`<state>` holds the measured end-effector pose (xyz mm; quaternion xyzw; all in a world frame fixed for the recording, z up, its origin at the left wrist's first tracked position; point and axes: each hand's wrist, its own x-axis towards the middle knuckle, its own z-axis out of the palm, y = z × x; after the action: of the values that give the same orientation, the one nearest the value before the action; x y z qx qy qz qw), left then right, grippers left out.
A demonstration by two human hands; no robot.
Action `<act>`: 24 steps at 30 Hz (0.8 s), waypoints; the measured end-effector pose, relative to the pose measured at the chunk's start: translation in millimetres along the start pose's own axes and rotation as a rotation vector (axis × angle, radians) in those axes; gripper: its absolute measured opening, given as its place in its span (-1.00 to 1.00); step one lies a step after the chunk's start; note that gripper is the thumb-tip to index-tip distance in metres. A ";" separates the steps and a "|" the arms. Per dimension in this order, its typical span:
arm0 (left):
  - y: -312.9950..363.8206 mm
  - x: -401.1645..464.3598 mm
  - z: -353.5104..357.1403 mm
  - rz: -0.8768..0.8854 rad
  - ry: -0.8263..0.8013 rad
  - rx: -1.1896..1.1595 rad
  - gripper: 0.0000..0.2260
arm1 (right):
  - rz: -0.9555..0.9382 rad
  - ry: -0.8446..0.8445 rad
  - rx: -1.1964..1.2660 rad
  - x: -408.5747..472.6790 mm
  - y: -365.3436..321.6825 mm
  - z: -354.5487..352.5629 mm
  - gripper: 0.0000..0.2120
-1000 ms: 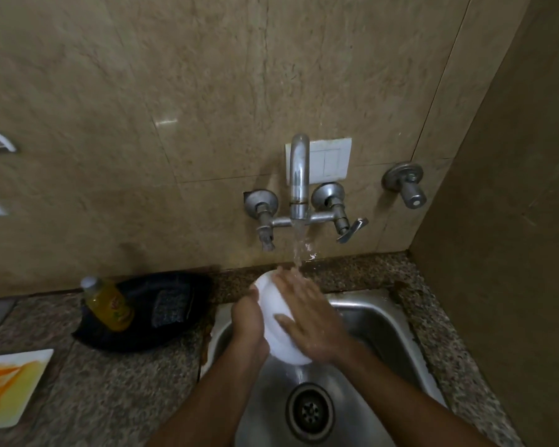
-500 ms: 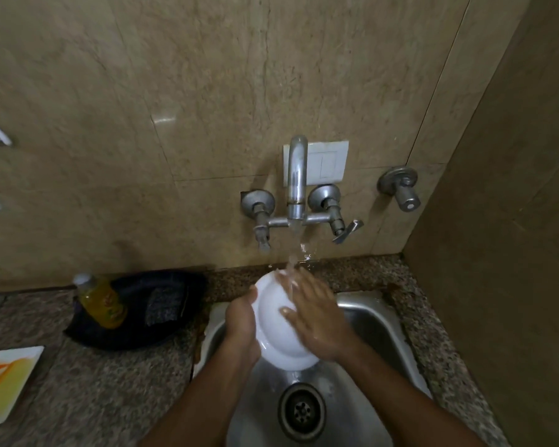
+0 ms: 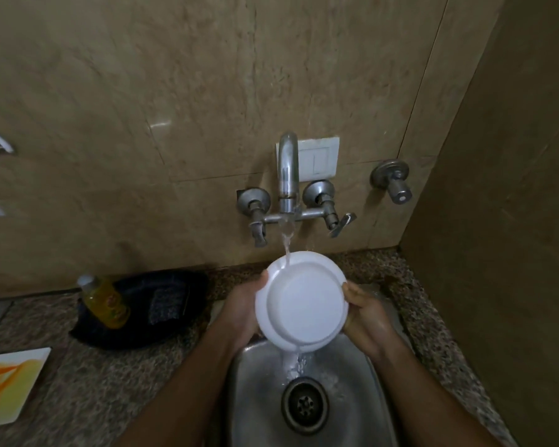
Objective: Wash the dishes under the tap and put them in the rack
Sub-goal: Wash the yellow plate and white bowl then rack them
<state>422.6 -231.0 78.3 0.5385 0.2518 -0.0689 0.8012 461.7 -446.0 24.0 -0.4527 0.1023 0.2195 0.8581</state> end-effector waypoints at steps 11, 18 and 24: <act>-1.1 1.9 2.1 -0.443 -0.010 -0.022 -0.55 | -0.091 0.167 0.014 -3.9 0.2 24.0 -0.61; -11.9 5.2 -16.8 -0.320 0.000 0.063 -0.74 | -0.094 0.127 -0.198 5.9 10.6 16.6 -0.58; -16.5 4.4 -27.7 -0.266 -0.069 0.264 -0.82 | -0.191 0.198 -0.509 7.1 1.7 15.1 -0.66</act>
<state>411.0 -212.3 54.5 0.5981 0.2819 -0.2251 0.7157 466.8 -430.8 28.7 -0.6805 0.0843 0.1111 0.7194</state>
